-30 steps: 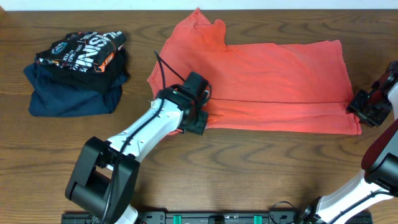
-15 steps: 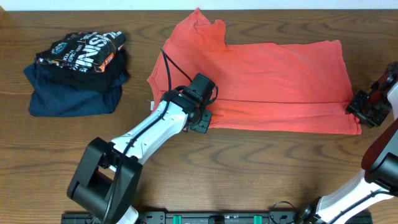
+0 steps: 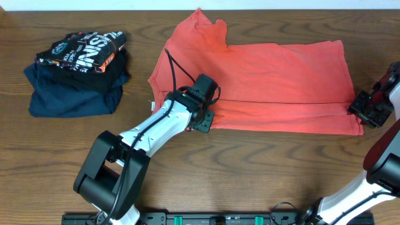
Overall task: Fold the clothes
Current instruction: 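Grasp the shirt's bottom edge near center with the left gripper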
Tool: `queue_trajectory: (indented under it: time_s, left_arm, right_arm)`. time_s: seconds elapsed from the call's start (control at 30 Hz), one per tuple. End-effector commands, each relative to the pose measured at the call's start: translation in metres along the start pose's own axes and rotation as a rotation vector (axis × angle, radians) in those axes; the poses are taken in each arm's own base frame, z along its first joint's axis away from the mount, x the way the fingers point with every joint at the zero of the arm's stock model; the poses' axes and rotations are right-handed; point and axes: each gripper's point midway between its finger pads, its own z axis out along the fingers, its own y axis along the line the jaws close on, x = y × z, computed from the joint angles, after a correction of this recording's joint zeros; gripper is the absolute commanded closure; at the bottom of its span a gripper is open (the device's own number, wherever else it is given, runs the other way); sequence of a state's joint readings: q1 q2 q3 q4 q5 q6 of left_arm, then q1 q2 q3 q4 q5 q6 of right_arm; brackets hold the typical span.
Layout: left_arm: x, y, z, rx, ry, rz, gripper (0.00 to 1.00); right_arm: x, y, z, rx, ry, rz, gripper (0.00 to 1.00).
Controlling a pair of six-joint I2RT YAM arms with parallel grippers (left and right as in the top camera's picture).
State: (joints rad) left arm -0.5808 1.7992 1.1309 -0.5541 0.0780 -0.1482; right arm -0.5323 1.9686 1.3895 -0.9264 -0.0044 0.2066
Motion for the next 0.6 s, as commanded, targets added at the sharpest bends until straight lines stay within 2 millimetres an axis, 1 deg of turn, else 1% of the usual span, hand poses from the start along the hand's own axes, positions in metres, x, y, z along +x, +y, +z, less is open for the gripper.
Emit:
queue_trajectory:
  time_s: [0.0, 0.07, 0.17, 0.23, 0.3, 0.43, 0.57]
  left_arm:
    - [0.003, 0.002, 0.003, -0.013, 0.012, 0.015, 0.51]
    - [0.011, 0.003, -0.001, -0.018, 0.048, -0.004, 0.53]
    - [0.021, 0.005, -0.014, -0.03, 0.098, -0.015, 0.54]
    - [0.024, 0.006, -0.022, -0.033, 0.103, -0.041, 0.55]
    - [0.024, 0.005, -0.026, -0.033, 0.1, -0.079, 0.57]
    - [0.029, 0.001, -0.024, -0.026, 0.112, -0.088, 0.59]
    - [0.031, -0.008, -0.02, 0.015, 0.111, -0.08, 0.59]
  right_arm:
    - [0.004, 0.001, 0.005, 0.01, 0.015, -0.022, 0.54]
    - [0.004, 0.001, 0.005, 0.011, 0.015, -0.022, 0.54]
    - [0.004, 0.001, 0.005, 0.011, 0.014, -0.022, 0.54]
    - [0.003, 0.001, 0.005, 0.011, 0.014, -0.022, 0.54]
    - [0.003, 0.001, 0.005, 0.011, 0.014, -0.022, 0.54]
    - [0.003, 0.001, 0.005, 0.011, 0.014, -0.022, 0.54]
    - [0.003, 0.001, 0.005, 0.011, 0.014, -0.022, 0.54]
